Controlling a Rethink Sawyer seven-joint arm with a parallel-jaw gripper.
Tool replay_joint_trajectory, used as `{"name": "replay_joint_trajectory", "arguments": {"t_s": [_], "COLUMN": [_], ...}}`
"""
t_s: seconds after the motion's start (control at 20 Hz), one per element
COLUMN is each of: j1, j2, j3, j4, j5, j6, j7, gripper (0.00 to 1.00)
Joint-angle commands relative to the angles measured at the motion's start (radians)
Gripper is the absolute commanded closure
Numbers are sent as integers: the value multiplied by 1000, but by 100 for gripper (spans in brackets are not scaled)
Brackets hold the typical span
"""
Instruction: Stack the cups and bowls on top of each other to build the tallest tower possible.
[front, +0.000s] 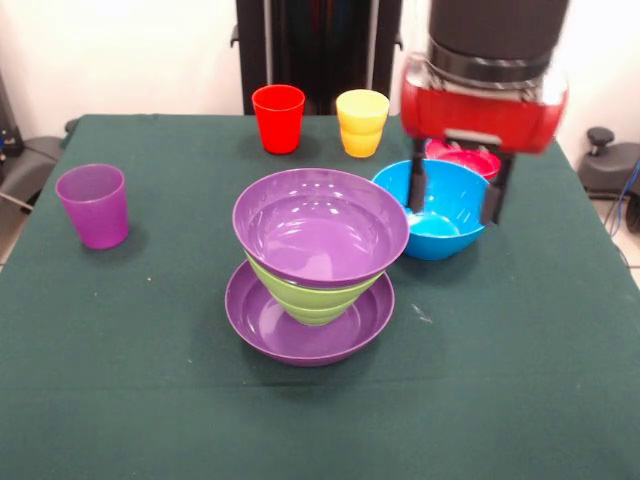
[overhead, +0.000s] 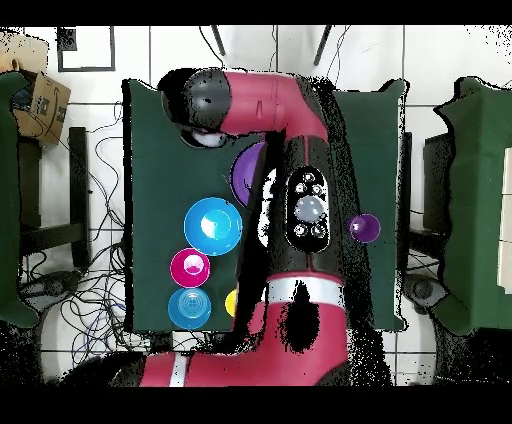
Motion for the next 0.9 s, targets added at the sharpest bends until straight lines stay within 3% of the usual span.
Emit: {"name": "replay_joint_trajectory", "arguments": {"t_s": [0.05,0.3,0.4,0.5,0.7,0.9], "j1": [67,116,115,118,133,150], "j2": [209,347,363,325,104,11], "j3": [13,-47,-38,-30,-60,-104], "j4": [-260,-415,-415,-351,-60,37], "j5": [50,33,56,82,124,117], "j6": [199,200,234,271,310,365], "j7": [315,416,422,413,384,363], "gripper": [0,0,0,0,0,0]}}
